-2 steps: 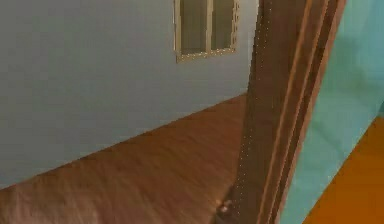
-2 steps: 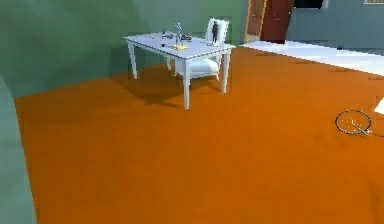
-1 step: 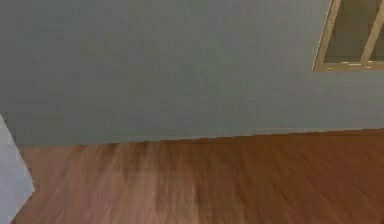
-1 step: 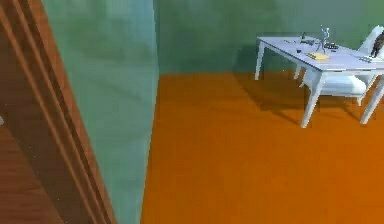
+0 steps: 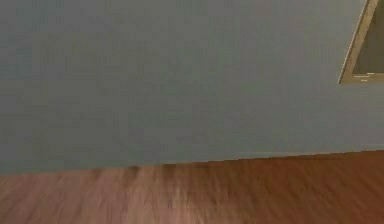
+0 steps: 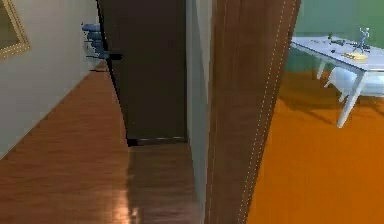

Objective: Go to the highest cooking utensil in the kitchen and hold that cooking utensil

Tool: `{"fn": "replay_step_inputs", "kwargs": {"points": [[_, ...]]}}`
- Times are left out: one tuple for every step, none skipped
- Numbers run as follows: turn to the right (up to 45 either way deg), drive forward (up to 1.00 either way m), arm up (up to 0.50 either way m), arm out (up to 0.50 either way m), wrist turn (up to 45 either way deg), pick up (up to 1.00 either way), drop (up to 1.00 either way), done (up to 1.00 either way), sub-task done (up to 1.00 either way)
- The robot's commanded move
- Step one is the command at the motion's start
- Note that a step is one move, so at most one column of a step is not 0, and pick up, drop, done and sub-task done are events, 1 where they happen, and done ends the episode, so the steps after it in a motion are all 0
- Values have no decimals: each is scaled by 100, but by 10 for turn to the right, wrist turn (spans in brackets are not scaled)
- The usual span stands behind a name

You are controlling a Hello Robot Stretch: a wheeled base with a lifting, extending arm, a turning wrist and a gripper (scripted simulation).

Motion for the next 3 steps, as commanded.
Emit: {"fn": "replay_step_inputs", "kwargs": {"points": [[-450, 0, 0, 0, 0, 0, 0, 0, 0], [-240, 0, 0, 0, 0, 0, 0, 0, 0], [0, 45, 0, 0, 0, 0, 0, 0, 0]]}}
